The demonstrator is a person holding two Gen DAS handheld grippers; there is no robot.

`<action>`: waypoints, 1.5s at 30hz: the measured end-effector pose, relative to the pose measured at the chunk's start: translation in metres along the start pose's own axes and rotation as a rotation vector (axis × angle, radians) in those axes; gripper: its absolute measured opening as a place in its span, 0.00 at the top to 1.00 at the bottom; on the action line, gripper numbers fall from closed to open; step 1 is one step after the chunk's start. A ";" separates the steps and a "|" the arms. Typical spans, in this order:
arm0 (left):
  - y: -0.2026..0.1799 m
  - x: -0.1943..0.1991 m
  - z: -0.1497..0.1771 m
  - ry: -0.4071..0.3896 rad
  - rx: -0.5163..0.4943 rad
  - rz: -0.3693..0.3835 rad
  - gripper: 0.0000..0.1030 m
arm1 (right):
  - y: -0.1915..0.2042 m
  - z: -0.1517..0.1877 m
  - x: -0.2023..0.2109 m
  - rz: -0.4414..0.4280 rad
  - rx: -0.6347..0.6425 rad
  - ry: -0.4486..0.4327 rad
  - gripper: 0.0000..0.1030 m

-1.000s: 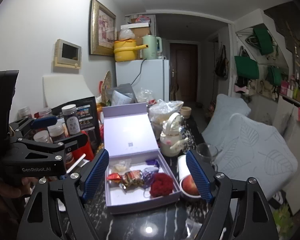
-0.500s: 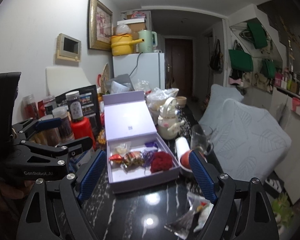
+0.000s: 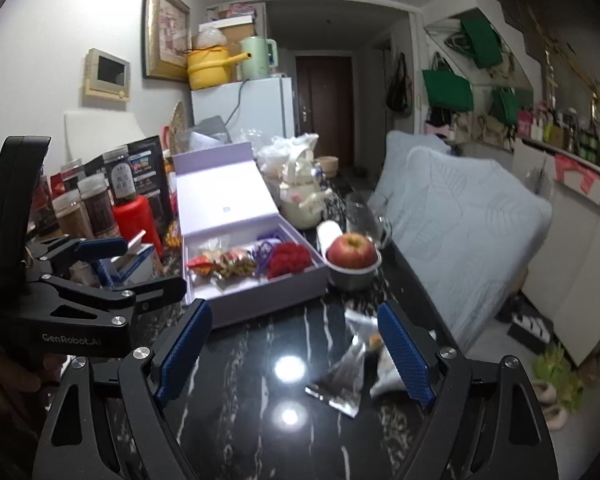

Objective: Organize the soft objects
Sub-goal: 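Withdraw both tools from the box toward the packets on the table, then grasp the silver snack bag with the left tool while the right grasps the white bread packet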

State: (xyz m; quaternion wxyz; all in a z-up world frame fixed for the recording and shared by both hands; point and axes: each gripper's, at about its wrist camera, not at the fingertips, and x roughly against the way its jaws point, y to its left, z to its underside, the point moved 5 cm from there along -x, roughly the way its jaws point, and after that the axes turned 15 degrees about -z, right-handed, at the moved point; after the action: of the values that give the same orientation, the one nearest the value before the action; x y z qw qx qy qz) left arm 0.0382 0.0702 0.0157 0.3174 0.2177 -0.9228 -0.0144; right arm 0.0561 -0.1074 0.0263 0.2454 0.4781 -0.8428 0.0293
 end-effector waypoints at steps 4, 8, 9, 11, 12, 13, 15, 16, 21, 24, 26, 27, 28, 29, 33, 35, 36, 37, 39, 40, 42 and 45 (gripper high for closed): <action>-0.015 -0.007 0.015 0.030 -0.024 0.051 0.00 | -0.009 0.019 0.003 0.014 -0.045 0.013 0.17; -0.029 -0.016 0.030 0.068 -0.047 0.079 0.00 | -0.023 0.041 0.004 0.033 -0.107 0.035 0.17; -0.032 -0.017 0.034 0.075 -0.052 0.089 0.00 | -0.025 0.045 0.005 0.036 -0.115 0.037 0.17; -0.039 -0.020 0.039 0.082 -0.055 0.108 0.00 | -0.033 0.054 0.007 0.051 -0.138 0.039 0.17; -0.042 -0.021 0.040 0.085 -0.056 0.115 0.00 | -0.038 0.059 0.009 0.058 -0.153 0.040 0.17; -0.046 -0.023 0.042 0.090 -0.061 0.127 0.00 | -0.042 0.062 0.010 0.062 -0.165 0.040 0.17; -0.053 -0.025 0.043 0.090 -0.070 0.142 0.00 | -0.049 0.069 0.011 0.070 -0.192 0.044 0.17; -0.058 -0.026 0.044 0.089 -0.077 0.147 0.00 | -0.053 0.072 0.011 0.074 -0.202 0.047 0.17; -0.081 -0.033 0.046 0.073 -0.124 0.166 0.00 | -0.072 0.087 0.009 0.107 -0.235 0.052 0.17; -0.093 -0.042 0.047 0.085 -0.148 0.162 0.00 | -0.085 0.095 0.002 0.119 -0.257 0.074 0.17; -0.100 -0.050 0.047 0.096 -0.162 0.162 0.00 | -0.093 0.098 -0.002 0.125 -0.273 0.083 0.17; -0.102 -0.053 0.047 0.100 -0.164 0.165 0.00 | -0.100 0.099 -0.005 0.131 -0.281 0.085 0.17; -0.105 -0.057 0.046 0.104 -0.167 0.167 0.00 | -0.104 0.100 -0.006 0.134 -0.285 0.083 0.17; -0.107 -0.060 0.046 0.106 -0.170 0.166 0.00 | -0.110 0.100 -0.007 0.137 -0.291 0.081 0.17; -0.114 -0.076 0.041 0.109 -0.181 0.143 0.00 | -0.132 0.100 -0.017 0.143 -0.316 0.088 0.17; -0.117 -0.084 0.037 0.115 -0.182 0.139 0.00 | -0.141 0.099 -0.025 0.139 -0.321 0.095 0.17; -0.118 -0.088 0.035 0.118 -0.181 0.138 0.00 | -0.145 0.097 -0.029 0.135 -0.322 0.099 0.17; -0.119 -0.092 0.033 0.120 -0.180 0.137 0.00 | -0.148 0.096 -0.033 0.132 -0.322 0.102 0.17; -0.119 -0.099 0.030 0.123 -0.176 0.134 0.00 | -0.155 0.092 -0.042 0.121 -0.320 0.106 0.17; -0.119 -0.102 0.029 0.125 -0.175 0.134 0.00 | -0.157 0.091 -0.045 0.115 -0.318 0.109 0.17; -0.119 -0.108 0.026 0.131 -0.171 0.132 0.00 | -0.162 0.087 -0.055 0.100 -0.310 0.118 0.17; -0.119 -0.116 0.020 0.138 -0.159 0.135 0.00 | -0.166 0.083 -0.068 0.091 -0.300 0.141 0.17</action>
State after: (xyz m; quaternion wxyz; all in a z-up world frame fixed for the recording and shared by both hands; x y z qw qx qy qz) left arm 0.1544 0.0075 -0.0872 0.3969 0.1294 -0.9072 -0.0512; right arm 0.1888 -0.1667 -0.1072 0.3708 0.3942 -0.8393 -0.0522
